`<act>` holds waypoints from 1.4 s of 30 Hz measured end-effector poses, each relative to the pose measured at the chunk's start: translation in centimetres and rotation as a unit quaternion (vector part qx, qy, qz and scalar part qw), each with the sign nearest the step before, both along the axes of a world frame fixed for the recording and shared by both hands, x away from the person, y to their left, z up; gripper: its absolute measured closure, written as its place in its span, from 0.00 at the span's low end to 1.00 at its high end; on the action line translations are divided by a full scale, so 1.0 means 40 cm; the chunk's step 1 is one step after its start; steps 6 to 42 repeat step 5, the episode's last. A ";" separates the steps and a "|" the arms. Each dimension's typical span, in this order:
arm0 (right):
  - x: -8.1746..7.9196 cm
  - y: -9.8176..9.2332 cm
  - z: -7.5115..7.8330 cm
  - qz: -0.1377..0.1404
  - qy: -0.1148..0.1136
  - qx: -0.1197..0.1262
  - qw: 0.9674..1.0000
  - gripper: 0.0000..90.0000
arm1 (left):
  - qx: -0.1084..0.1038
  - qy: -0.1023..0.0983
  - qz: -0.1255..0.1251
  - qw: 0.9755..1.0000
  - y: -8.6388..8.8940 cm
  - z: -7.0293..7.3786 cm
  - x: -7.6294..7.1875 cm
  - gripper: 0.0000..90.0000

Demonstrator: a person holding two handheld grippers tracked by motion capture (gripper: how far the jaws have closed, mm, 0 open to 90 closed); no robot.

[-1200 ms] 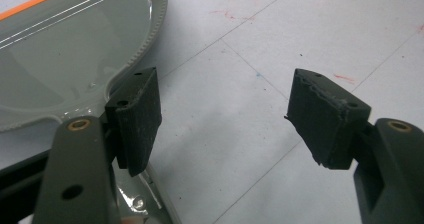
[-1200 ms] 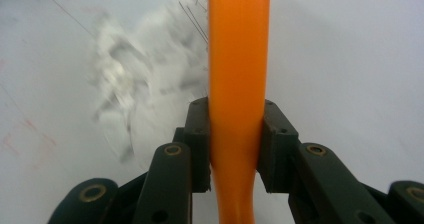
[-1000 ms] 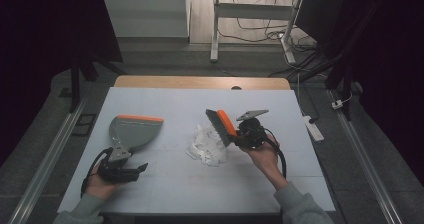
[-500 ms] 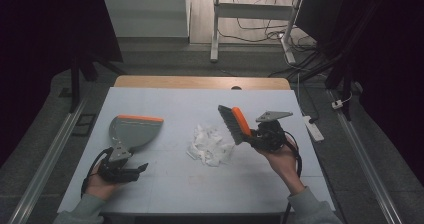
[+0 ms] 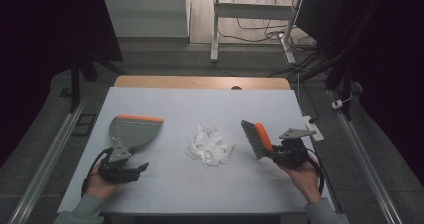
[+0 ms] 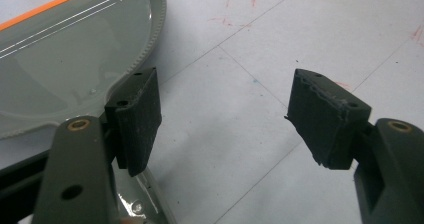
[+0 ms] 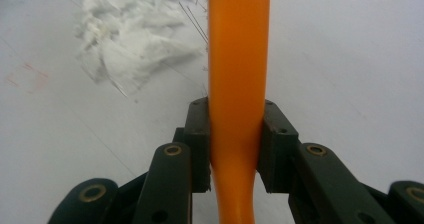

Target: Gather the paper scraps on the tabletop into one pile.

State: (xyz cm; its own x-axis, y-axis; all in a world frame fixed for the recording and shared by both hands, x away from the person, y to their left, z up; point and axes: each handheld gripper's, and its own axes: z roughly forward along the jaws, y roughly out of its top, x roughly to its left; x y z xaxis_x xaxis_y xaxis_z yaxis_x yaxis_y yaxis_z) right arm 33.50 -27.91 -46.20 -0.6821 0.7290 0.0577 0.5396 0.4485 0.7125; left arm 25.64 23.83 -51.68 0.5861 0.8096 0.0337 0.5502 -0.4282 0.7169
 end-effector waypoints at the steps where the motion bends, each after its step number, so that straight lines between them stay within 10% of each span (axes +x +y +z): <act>1: -0.001 -0.006 -0.003 0.000 -0.001 -0.002 1.000 0.78 | -0.001 -0.001 0.000 1.000 0.000 0.001 -0.001 0.34; 42: -0.004 -0.015 -0.008 0.001 -0.005 0.002 1.000 0.78 | -0.003 -0.004 0.000 1.000 0.000 0.002 -0.001 0.34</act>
